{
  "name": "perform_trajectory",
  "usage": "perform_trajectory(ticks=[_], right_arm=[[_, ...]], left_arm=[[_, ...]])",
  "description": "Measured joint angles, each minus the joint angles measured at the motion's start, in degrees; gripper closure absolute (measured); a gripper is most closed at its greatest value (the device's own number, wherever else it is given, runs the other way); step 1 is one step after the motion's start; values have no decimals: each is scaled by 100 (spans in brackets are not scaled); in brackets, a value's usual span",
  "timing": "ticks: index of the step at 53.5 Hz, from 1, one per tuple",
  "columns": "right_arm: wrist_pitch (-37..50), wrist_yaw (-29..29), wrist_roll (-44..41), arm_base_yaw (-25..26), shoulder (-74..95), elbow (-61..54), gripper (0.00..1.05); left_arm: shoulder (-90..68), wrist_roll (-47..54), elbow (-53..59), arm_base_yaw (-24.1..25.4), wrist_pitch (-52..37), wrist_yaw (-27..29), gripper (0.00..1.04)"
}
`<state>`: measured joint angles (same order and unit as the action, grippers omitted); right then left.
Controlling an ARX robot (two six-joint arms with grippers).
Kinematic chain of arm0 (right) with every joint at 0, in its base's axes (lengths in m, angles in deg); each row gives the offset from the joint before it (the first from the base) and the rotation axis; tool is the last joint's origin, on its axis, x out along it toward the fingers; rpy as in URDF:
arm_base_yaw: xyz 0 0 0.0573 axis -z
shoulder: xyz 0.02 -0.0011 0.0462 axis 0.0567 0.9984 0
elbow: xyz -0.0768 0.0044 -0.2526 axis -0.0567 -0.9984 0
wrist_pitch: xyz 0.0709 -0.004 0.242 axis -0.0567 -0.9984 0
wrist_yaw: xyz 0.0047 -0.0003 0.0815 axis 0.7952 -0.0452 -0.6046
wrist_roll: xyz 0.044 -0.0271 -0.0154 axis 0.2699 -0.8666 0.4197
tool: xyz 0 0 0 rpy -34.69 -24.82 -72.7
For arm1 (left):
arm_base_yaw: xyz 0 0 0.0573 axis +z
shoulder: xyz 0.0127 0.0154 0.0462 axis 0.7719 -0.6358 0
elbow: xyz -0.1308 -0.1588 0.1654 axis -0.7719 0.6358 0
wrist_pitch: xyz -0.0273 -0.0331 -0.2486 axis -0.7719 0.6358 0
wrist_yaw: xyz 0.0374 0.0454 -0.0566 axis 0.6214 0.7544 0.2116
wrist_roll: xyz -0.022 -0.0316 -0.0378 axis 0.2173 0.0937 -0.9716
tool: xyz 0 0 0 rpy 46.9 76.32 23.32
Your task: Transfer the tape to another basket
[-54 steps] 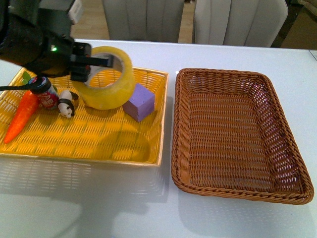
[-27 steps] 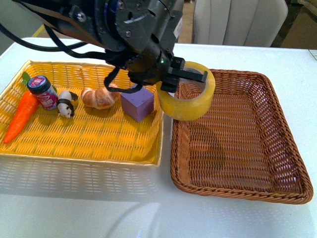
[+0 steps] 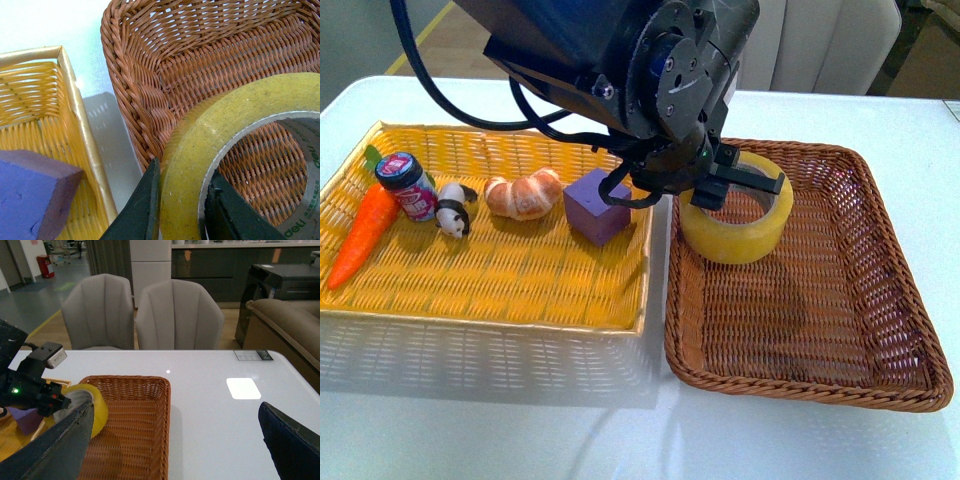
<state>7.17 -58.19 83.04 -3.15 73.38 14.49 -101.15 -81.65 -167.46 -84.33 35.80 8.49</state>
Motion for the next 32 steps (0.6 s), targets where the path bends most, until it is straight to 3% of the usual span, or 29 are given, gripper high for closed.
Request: perform_trajectory(ticks=[17, 32], right_arm=[[0, 0, 0, 0, 0, 0, 9], [0, 0, 0, 0, 0, 0, 9]], left_arm=[[-188, -382, -413, -190, 291, -157, 89], [-188, 52, -402, -219, 221, 208, 89]])
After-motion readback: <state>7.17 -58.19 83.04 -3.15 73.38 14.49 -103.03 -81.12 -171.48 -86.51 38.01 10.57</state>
